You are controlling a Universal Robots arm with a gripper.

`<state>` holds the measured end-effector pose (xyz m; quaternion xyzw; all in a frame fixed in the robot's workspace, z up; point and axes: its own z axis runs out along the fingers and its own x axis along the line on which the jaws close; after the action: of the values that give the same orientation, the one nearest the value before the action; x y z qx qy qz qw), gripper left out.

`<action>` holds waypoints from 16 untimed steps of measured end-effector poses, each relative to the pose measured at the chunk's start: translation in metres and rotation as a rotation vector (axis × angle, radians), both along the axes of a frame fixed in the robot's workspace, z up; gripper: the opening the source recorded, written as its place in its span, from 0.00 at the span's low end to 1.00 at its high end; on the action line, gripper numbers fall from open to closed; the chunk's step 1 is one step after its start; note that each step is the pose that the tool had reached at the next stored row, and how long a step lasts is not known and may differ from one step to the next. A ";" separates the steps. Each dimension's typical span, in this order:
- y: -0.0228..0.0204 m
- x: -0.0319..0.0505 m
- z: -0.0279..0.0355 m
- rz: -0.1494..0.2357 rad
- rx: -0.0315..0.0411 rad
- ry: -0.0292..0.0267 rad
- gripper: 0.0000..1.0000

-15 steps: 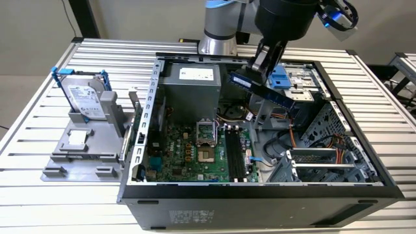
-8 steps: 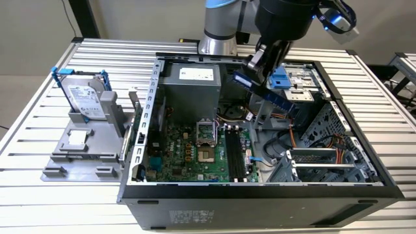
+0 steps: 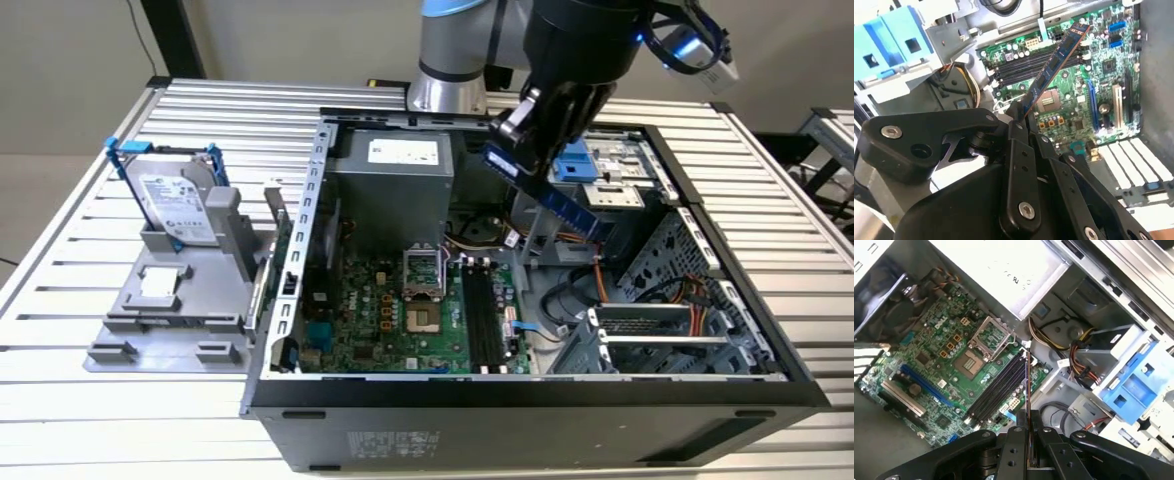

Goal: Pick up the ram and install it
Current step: 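Insert the ram into the slot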

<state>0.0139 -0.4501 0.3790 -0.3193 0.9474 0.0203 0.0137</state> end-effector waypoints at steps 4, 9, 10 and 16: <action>0.0000 0.0000 -0.0001 -0.073 -0.0001 0.0000 0.00; 0.0000 0.0000 -0.0003 -0.163 -0.0001 0.0000 0.00; 0.0000 0.0000 -0.0004 -0.182 0.0000 0.0000 0.00; 0.0000 0.0000 -0.0006 -0.292 0.0000 0.0000 0.00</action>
<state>0.0139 -0.4500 0.3783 -0.1783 0.9837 0.0181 0.0164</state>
